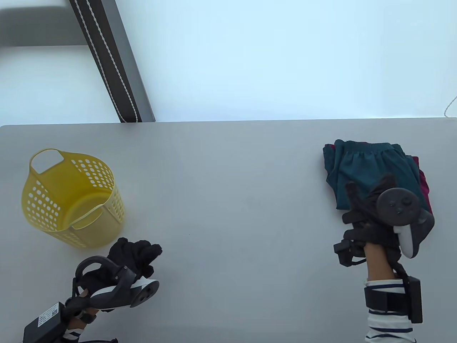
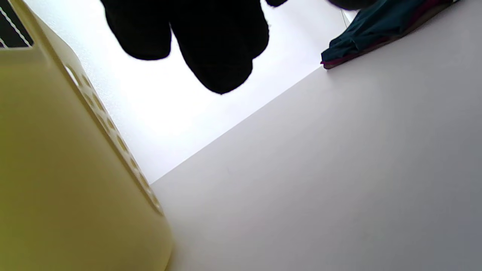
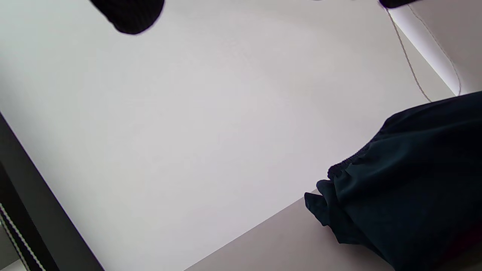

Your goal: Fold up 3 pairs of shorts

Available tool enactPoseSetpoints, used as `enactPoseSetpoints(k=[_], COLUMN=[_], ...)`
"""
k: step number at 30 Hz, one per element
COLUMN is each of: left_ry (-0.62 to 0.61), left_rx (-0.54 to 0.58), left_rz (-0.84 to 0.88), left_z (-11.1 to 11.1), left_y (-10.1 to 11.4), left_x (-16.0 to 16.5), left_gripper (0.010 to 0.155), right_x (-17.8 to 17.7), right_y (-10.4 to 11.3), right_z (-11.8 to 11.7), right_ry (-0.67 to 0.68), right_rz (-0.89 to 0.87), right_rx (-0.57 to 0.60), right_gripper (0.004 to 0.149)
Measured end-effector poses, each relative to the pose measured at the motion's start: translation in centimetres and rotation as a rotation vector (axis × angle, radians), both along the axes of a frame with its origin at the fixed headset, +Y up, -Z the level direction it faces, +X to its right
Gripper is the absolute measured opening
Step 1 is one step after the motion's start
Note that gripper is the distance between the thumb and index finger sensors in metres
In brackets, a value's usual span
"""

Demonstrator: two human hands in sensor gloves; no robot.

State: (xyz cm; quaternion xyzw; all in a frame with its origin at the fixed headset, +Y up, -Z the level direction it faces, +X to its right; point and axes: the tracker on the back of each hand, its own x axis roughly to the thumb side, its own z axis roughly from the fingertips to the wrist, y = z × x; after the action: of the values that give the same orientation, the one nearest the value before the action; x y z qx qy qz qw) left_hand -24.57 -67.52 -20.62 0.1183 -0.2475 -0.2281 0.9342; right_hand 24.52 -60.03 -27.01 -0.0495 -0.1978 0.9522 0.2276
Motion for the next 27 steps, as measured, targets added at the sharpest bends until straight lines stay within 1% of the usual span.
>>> enactPoseSetpoints(k=[2, 3, 5, 6, 7, 8, 9, 11, 13, 14, 15, 18, 21, 23, 27], left_ry=[0.006, 0.008, 0.012, 0.013, 0.013, 0.016, 0.014, 0.009, 0.004, -0.002, -0.007, -0.01, -0.014, -0.02, -0.029], left_rx=[0.128, 0.193, 0.251, 0.28, 0.288, 0.281, 0.261, 0.211, 0.15, 0.114, 0.086, 0.03, -0.013, -0.034, -0.096], left_rz=[0.08, 0.106, 0.114, 0.111, 0.101, 0.079, 0.057, 0.015, -0.037, -0.061, -0.079, -0.124, -0.144, -0.156, -0.19], left_z=[0.3, 0.4, 0.5, 0.5, 0.4, 0.3, 0.1, -0.4, -0.7, -0.9, -1.1, -1.5, -1.6, -1.6, -1.7], left_y=[0.7, 0.9, 0.9, 0.7, 0.5, 0.2, -0.3, -1.3, -2.1, -2.7, -3.1, -4.0, -4.6, -4.8, -5.3], left_x=[-0.2, -0.3, -0.3, -0.3, -0.3, -0.3, -0.3, -0.4, -0.4, -0.4, -0.5, -0.5, -0.6, -0.7, -0.8], left_gripper=[0.067, 0.068, 0.073, 0.076, 0.078, 0.081, 0.085, 0.091, 0.097, 0.099, 0.102, 0.109, 0.115, 0.118, 0.118], right_x=[-2.5, -4.1, -5.5, -6.5, -6.9, -7.4, -7.9, -8.4, -8.7, -8.7, -8.7, -8.4, -8.4, -8.6, -8.8], right_y=[-0.7, -1.7, -3.2, -4.7, -5.6, -6.9, -8.2, -10.1, -11.4, -12.3, -13.2, -14.7, -15.8, -15.9, -15.8], right_z=[1.8, 2.8, 3.6, 3.9, 4.0, 3.9, 3.7, 3.5, 3.0, 2.7, 2.4, 2.0, 1.9, 1.8, 1.8], right_ry=[0.083, 0.151, 0.212, 0.281, 0.31, 0.363, 0.432, 0.507, 0.557, 0.595, 0.619, 0.644, 0.658, 0.662, 0.668], right_rz=[0.171, 0.277, 0.391, 0.5, 0.554, 0.626, 0.689, 0.739, 0.748, 0.747, 0.733, 0.701, 0.678, 0.673, 0.633], right_rx=[0.096, 0.144, 0.181, 0.19, 0.186, 0.153, 0.063, -0.05, -0.176, -0.3, -0.399, -0.547, -0.609, -0.629, -0.615], right_gripper=[0.09, 0.089, 0.088, 0.088, 0.087, 0.087, 0.087, 0.089, 0.091, 0.091, 0.092, 0.093, 0.092, 0.092, 0.092])
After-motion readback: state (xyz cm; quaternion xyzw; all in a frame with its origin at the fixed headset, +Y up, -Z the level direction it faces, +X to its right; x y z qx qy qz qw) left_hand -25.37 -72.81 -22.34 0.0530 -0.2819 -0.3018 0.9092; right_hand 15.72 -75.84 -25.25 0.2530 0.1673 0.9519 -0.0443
